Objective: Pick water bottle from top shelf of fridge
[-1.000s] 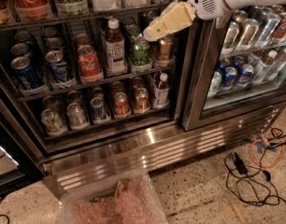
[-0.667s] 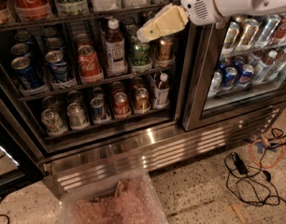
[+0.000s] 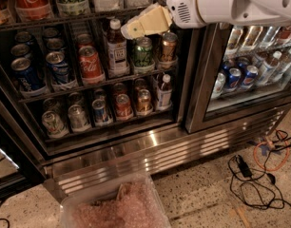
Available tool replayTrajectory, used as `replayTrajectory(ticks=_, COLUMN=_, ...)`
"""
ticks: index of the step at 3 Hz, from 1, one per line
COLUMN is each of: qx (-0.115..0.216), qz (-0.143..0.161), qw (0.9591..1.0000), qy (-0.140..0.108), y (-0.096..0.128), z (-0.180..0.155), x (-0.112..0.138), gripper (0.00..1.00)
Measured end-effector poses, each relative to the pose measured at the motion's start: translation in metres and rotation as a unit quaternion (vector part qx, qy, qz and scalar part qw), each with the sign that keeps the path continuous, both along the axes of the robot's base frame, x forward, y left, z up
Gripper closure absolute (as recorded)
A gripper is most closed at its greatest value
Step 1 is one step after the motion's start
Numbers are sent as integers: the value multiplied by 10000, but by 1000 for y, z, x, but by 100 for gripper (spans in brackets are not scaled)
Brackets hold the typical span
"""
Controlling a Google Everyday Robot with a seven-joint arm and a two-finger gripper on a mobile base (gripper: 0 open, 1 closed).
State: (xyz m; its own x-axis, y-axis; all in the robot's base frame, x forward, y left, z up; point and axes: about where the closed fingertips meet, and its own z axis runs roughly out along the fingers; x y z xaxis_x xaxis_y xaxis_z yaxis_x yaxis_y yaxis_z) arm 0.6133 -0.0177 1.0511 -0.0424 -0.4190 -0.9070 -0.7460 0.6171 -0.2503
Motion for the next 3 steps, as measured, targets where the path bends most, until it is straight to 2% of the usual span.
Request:
replayTrajectory(ticks=1, qx=145, qz=72, qw=9998, qy=-103, y=16, z=4, x=7, gripper=0)
replayTrajectory(ticks=2, qx=145, qz=69, qw=9998, qy=-115, y=17, z=5, x=7, gripper=0)
replayTrajectory(ticks=3, qx=225, qz=25, qw=9996, qy=-158, y=29, z=2, x=8, gripper=0)
